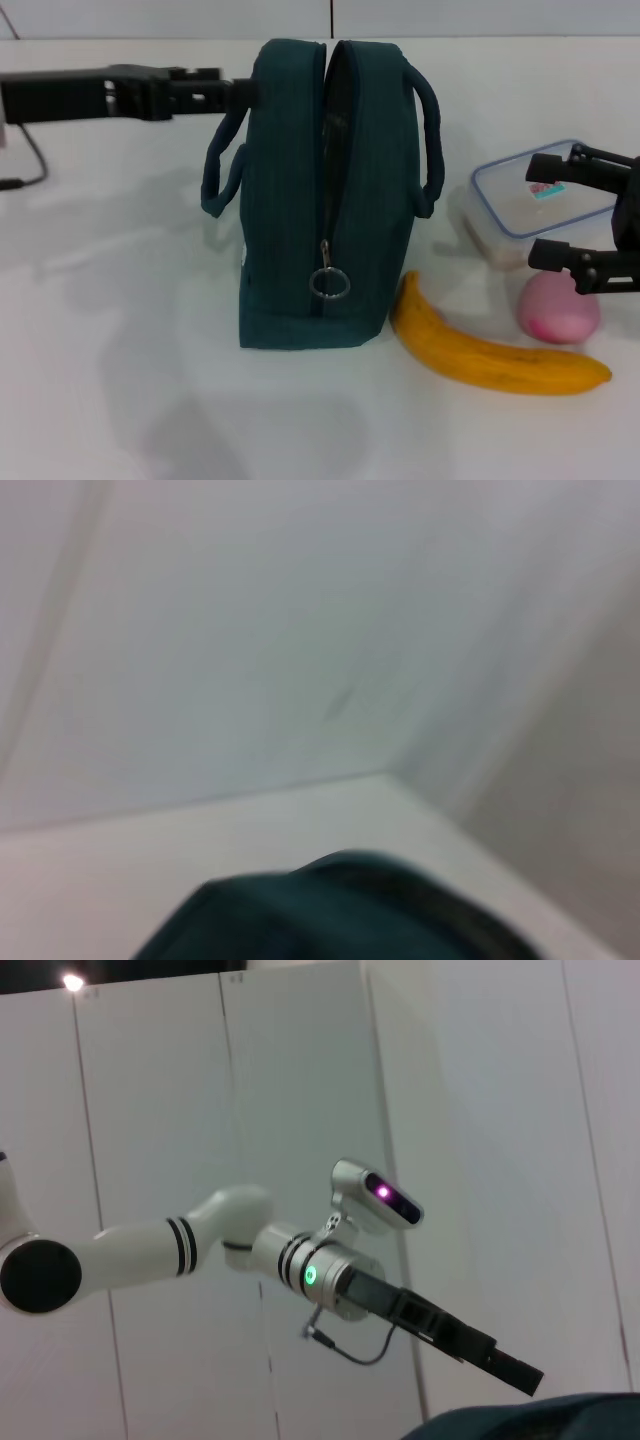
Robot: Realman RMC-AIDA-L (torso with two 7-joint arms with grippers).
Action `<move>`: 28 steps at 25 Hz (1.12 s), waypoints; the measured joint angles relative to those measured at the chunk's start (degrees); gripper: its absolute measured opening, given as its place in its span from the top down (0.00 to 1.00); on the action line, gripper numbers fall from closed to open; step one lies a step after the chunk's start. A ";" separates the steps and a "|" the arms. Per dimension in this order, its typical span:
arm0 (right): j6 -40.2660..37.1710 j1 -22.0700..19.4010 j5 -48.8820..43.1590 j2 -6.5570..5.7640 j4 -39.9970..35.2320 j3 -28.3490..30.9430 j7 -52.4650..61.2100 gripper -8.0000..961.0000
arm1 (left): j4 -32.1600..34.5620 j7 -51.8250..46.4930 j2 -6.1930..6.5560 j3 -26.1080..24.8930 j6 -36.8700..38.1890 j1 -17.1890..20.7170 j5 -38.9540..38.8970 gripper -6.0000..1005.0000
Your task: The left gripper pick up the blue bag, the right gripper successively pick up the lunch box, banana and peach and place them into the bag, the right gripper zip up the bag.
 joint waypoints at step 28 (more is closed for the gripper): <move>3.03 -1.33 -0.07 0.79 0.65 -0.41 -1.24 0.13 | 0.22 -25.55 1.52 0.23 6.24 -12.43 18.70 0.25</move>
